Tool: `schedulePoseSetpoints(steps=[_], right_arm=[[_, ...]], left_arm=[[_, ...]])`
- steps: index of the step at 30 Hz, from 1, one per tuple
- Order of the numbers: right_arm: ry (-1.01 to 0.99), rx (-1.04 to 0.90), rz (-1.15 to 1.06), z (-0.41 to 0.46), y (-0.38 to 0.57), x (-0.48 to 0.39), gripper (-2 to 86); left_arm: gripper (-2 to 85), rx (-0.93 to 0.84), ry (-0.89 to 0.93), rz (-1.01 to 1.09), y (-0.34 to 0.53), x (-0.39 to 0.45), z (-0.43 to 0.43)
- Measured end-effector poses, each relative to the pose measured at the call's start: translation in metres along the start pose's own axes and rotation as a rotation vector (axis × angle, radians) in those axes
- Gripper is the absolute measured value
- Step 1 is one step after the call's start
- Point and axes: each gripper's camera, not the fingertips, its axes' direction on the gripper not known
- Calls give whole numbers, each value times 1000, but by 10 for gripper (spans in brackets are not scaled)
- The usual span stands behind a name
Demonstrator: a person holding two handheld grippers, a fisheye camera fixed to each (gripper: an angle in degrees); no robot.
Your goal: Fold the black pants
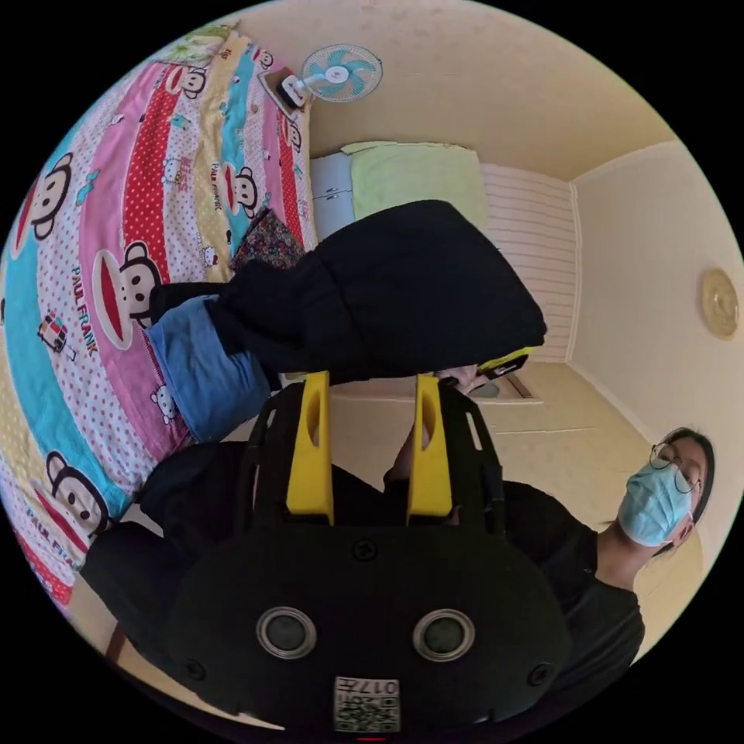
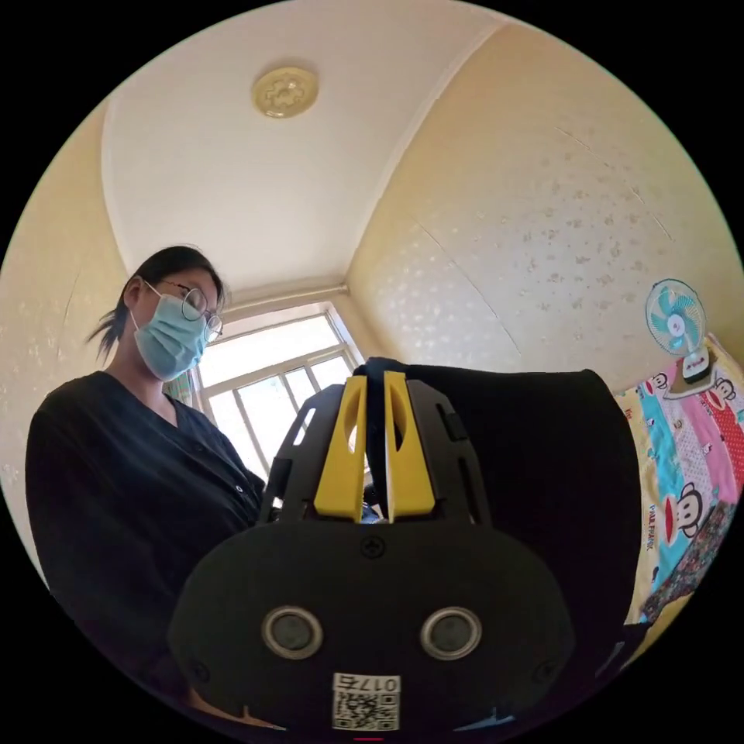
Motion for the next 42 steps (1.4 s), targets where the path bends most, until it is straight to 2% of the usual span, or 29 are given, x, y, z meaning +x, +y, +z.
schedulePoseSetpoints(steps=[5,8,10,12,14,16,17,21,24,26,29,31,33,36,40,42], right_arm=[[-69,-74,-24,88,-15,-22,29],[-159,-71,-2,129,-14,-34,30],[-178,-90,-7,149,-15,-46,31],[-184,-120,-15,163,-14,-58,31],[-176,-171,-28,172,-8,-72,32],[-140,-227,-33,174,-1,-82,33],[-108,-274,-39,174,7,-89,34],[-40,-439,-49,170,37,-105,39],[64,-714,-46,179,72,-112,48],[234,-902,65,188,100,-108,71],[325,-804,116,179,108,-119,116],[352,-748,107,183,107,-129,136],[385,-776,67,204,114,-138,158],[422,-864,-19,249,136,-149,178],[375,-1054,-36,315,169,-145,168],[373,-1156,-114,342,179,-155,137]], left_arm=[[181,69,200,-163,16,-30,-24],[176,149,465,-226,20,-48,-30],[121,332,746,-214,29,-55,-41],[91,479,874,-174,37,-59,-55],[80,603,905,-89,43,-56,-75],[61,768,920,136,52,-40,-112],[57,791,916,188,53,-35,-121],[49,779,568,420,54,18,-159],[47,676,406,523,40,47,-139],[46,600,345,561,29,57,-112],[45,417,125,507,7,61,-50],[45,286,-104,418,-5,52,5],[44,209,-161,358,-11,38,41],[43,154,-142,238,-15,16,77],[44,79,-178,288,-5,29,110],[44,92,-241,308,3,40,116]])
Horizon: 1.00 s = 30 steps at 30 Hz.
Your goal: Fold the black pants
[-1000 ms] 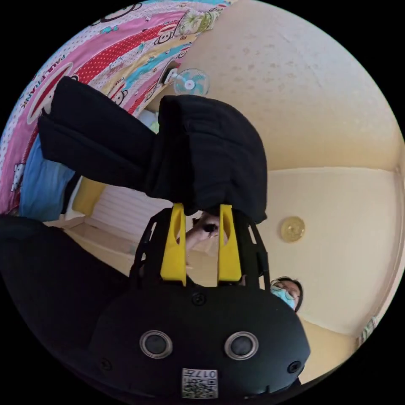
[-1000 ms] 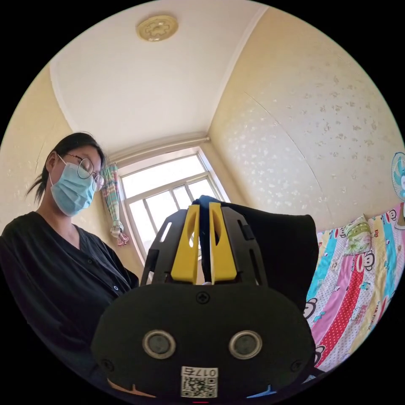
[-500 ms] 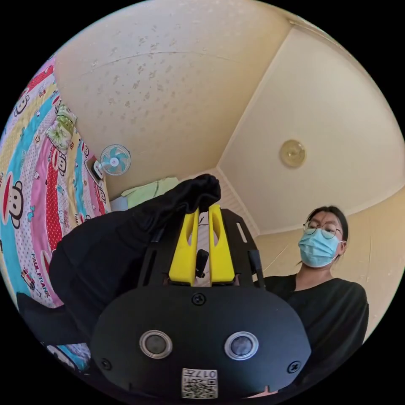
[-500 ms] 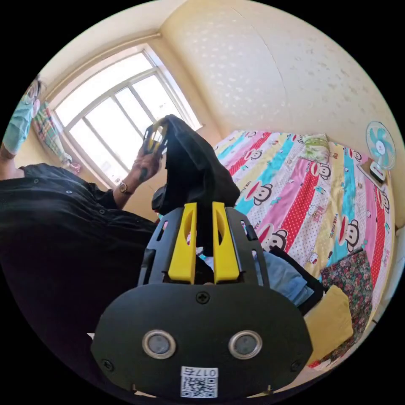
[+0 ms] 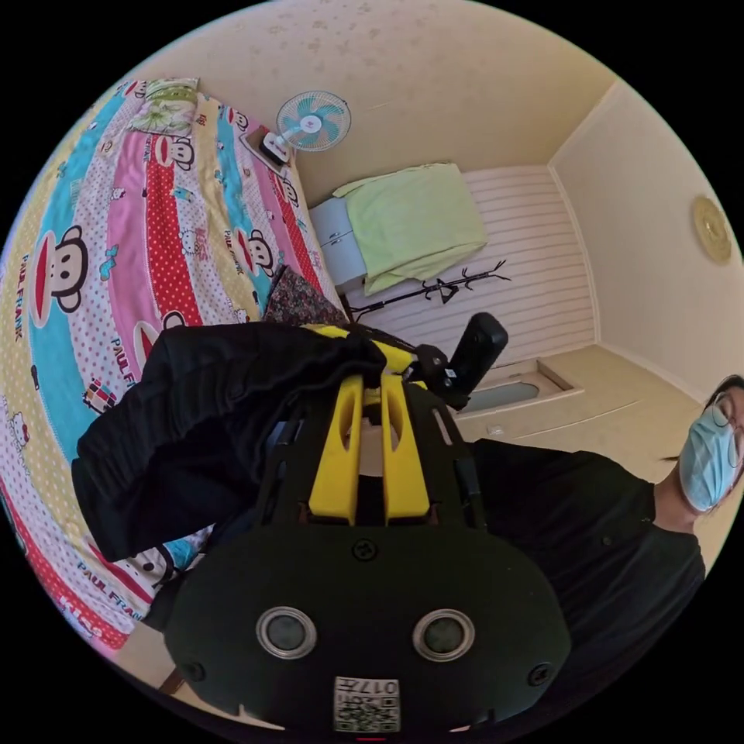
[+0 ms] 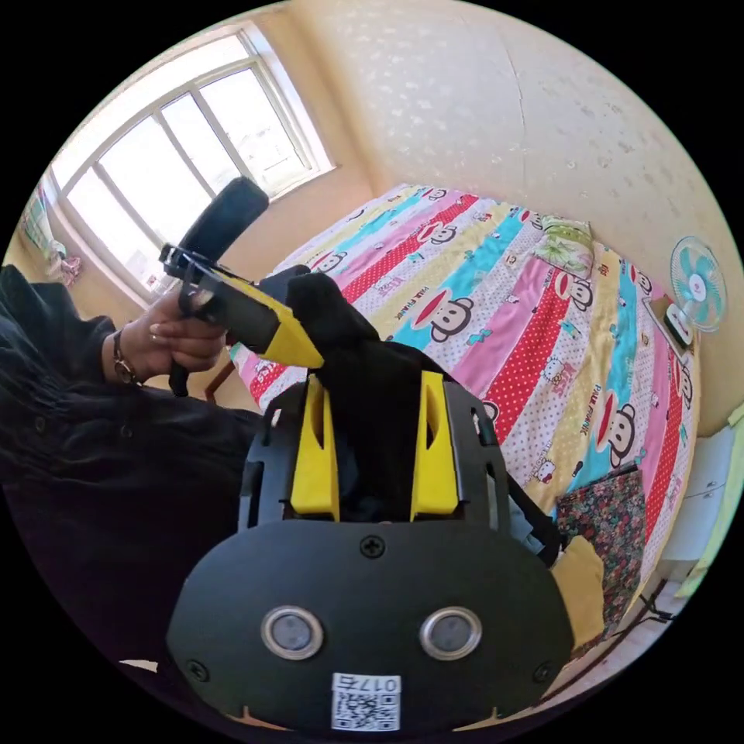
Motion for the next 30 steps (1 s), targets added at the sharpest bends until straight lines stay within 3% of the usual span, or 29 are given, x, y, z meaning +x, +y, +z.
schedulePoseSetpoints(steps=[4,8,10,16,22,30], right_arm=[[180,43,-106,-16,-35,-50,63],[114,150,-27,-56,-68,-65,54],[102,215,-41,-79,-81,-79,52],[62,400,-127,-162,-121,-139,50],[23,562,-253,-253,-146,-195,51],[-13,740,-384,-363,-149,-242,48]], left_arm=[[16,67,47,18,20,16,-26],[48,215,58,16,74,21,-65],[63,289,-117,36,123,32,-83],[121,238,-507,45,211,69,-81],[151,288,-1008,190,220,141,-83],[161,632,-1200,458,208,261,-139]])
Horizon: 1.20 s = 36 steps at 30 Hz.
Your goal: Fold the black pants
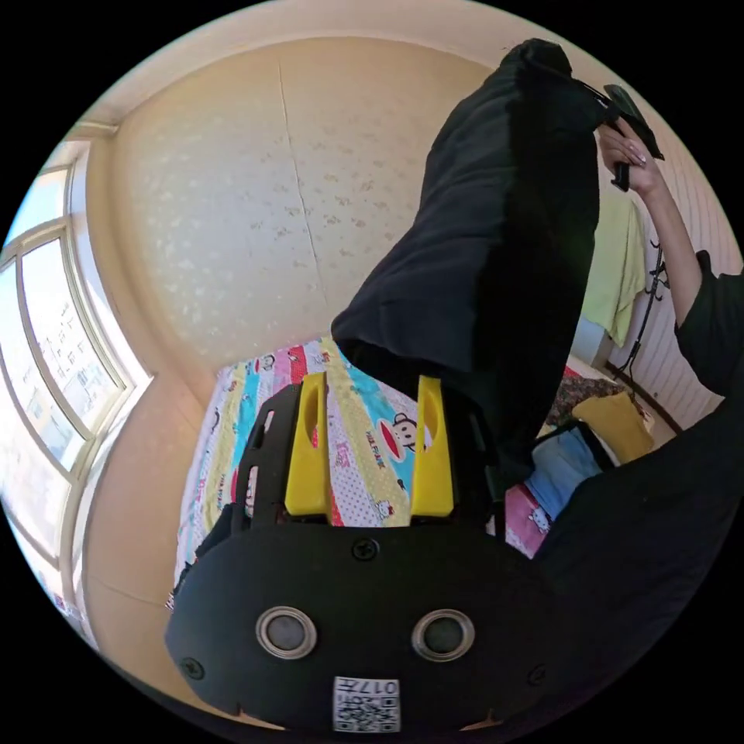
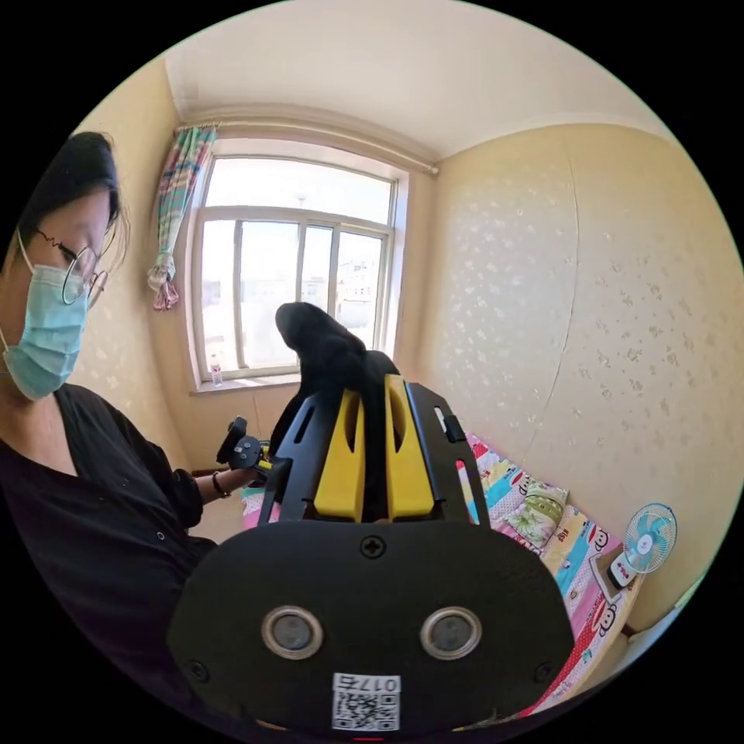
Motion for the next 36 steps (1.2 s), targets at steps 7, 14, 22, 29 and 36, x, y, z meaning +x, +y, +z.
schedulePoseSetpoints(steps=[7,14,22,29,36], right_arm=[[38,65,-60,-36,-36,-17,44],[-14,221,-72,-62,-50,-9,44],[-12,182,95,6,-92,59,48],[316,-228,391,287,-91,284,77],[364,-634,431,457,48,322,74]], left_arm=[[19,486,389,-25,-52,-14,-125],[1,737,467,-240,-79,-97,-217],[12,607,353,-293,-174,-194,-228],[71,83,158,-503,-256,-375,10],[80,-495,97,-632,-68,-512,155]])
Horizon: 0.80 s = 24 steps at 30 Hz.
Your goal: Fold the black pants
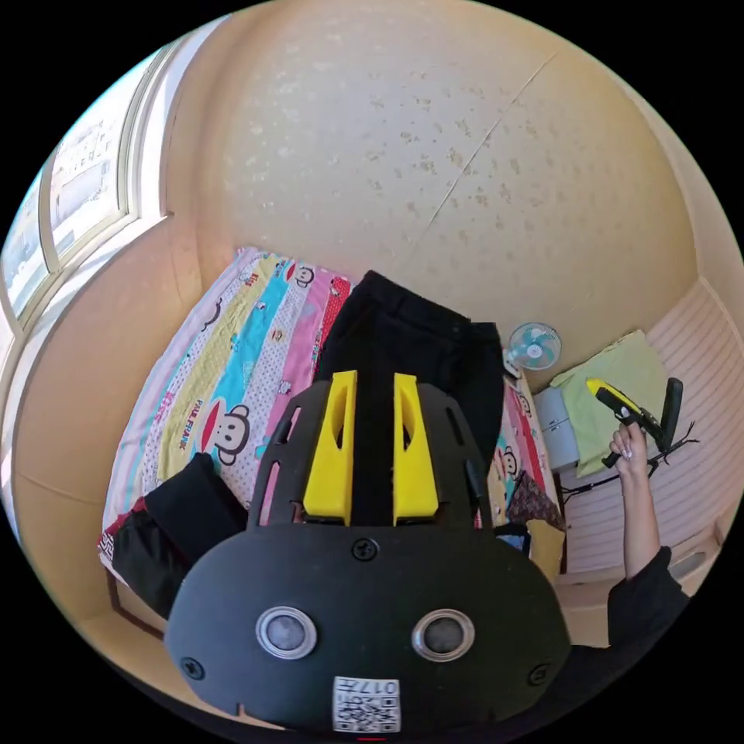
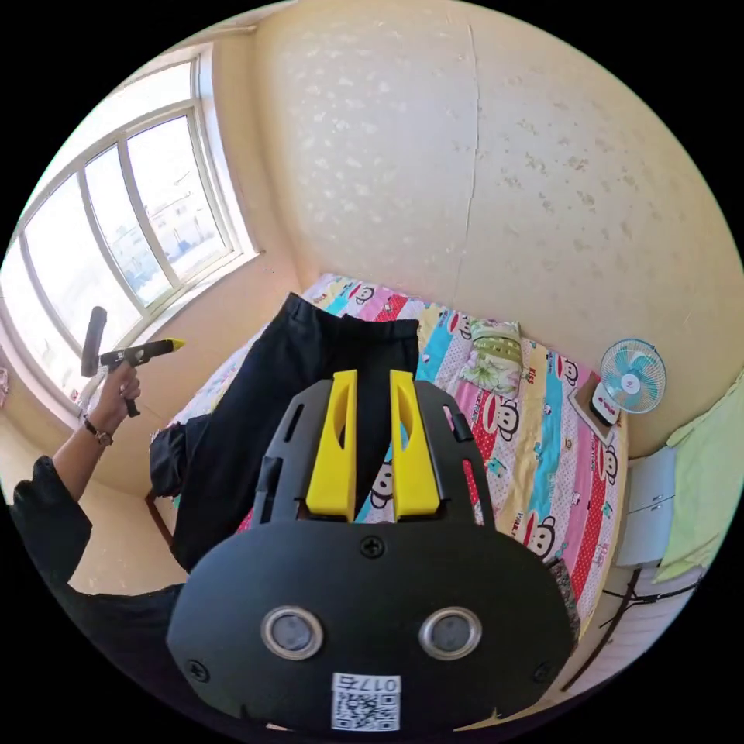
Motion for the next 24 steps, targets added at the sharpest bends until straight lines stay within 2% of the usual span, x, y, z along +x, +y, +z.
schedulePoseSetpoints(steps=[2,4,7,11,17,19,21,23,24], right_arm=[[-46,-193,-13,84,37,-12,74],[-111,-324,4,144,68,-23,74],[-208,-500,83,222,117,-41,74],[-340,-693,238,307,169,-68,74],[-434,-851,475,399,198,-93,76],[-410,-852,562,412,198,-83,76],[-360,-848,646,418,198,-66,77],[-298,-842,761,420,205,-34,77],[-282,-844,786,421,208,-26,77]], left_arm=[[83,-157,-27,-50,36,-57,41],[88,-337,22,-159,94,-131,84],[94,-488,111,-281,161,-198,113],[104,-612,146,-265,214,-235,134],[132,-837,112,-183,253,-274,185],[120,-969,129,-173,263,-288,207],[74,-976,101,-163,257,-295,202],[26,-999,248,-136,253,-297,196],[19,-1007,459,-122,252,-298,189]])
